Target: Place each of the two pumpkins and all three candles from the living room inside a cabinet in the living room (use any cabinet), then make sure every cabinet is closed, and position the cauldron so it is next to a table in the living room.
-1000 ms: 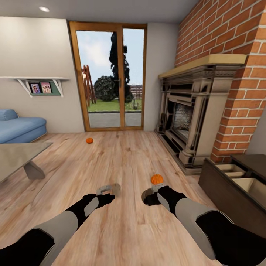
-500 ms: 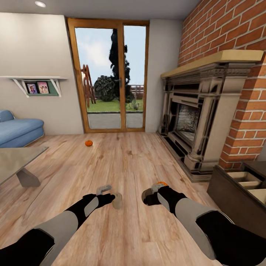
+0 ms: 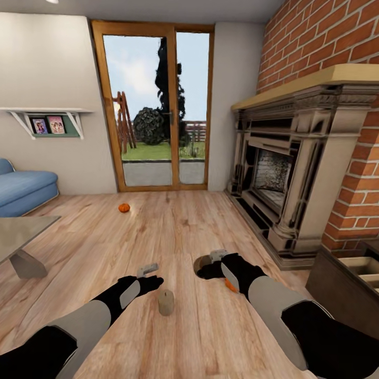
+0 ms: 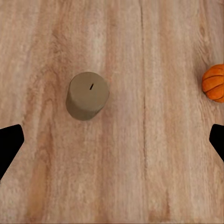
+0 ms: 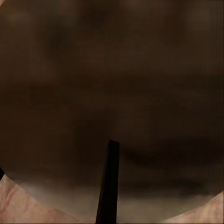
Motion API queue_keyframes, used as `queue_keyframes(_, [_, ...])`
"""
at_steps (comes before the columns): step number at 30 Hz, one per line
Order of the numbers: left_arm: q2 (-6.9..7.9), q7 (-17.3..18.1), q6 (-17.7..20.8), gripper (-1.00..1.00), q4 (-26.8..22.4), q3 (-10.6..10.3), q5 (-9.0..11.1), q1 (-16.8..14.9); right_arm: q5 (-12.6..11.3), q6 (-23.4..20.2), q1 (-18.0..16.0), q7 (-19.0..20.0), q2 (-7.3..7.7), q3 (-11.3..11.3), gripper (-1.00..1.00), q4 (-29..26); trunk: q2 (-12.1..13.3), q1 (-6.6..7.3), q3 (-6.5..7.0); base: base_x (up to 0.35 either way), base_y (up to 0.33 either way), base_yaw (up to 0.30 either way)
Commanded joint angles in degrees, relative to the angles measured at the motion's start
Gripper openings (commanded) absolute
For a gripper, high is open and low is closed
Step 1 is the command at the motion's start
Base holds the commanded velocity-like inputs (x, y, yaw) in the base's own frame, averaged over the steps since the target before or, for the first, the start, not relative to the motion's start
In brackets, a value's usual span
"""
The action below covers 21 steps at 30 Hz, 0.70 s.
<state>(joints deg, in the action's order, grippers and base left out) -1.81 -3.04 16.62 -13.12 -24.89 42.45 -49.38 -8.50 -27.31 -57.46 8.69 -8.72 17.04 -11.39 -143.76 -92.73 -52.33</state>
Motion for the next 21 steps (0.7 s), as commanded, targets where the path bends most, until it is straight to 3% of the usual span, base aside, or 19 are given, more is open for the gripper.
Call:
queue_keyframes(1, [0.02,-0.39,0.24,1.00,-0.17,-0.46,0.52,-0.02,-0.55,-2.68,-0.02,0.20,0.10,0.52,-1.00,-2.00,-0.03,0.00,-0.06,0.085,0.000,0.000])
queue_keyframes(3, [-0.14,-0.28,0.40,1.00,-0.31,-0.49,0.47,-0.05,-0.63,-9.39,-0.02,0.83,0.26,0.50,-1.00,-6.84,-0.03,0.00,-0.06,0.036,0.000,0.000])
queue_keyframes(6, [-0.38,-0.13,0.47,1.00,-0.42,-0.54,0.41,-0.05,-0.68,-13.90,-0.01,1.23,0.80,0.47,-1.00,-11.90,-0.03,0.00,-0.06,0.016,0.000,0.000])
queue_keyframes(8, [-0.62,-0.12,0.59,1.00,-0.47,-0.62,0.28,-0.06,-0.79,-19.31,-0.01,1.46,1.89,0.51,-1.00,-17.71,-0.03,0.00,-0.06,0.006,0.000,0.000])
queue_keyframes(11, [-0.71,-0.12,0.70,1.00,-0.44,-0.69,0.15,-0.07,-0.87,-24.99,-0.02,1.56,2.39,0.52,-1.00,-23.34,-0.03,0.00,-0.06,0.001,0.000,0.000])
queue_keyframes(17, [-0.59,-0.32,4.07,1.00,-0.42,-1.61,0.05,-0.10,-0.90,-32.52,-0.02,1.58,2.55,0.53,-1.00,-32.42,-0.03,0.00,-0.06,0.000,0.000,0.000])
queue_keyframes(21, [-0.50,-0.49,6.00,1.00,-0.41,-1.91,-0.96,-0.11,-0.97,-32.69,-0.02,1.59,2.56,0.46,-1.00,-36.18,-0.03,0.00,-0.06,0.000,0.000,0.000])
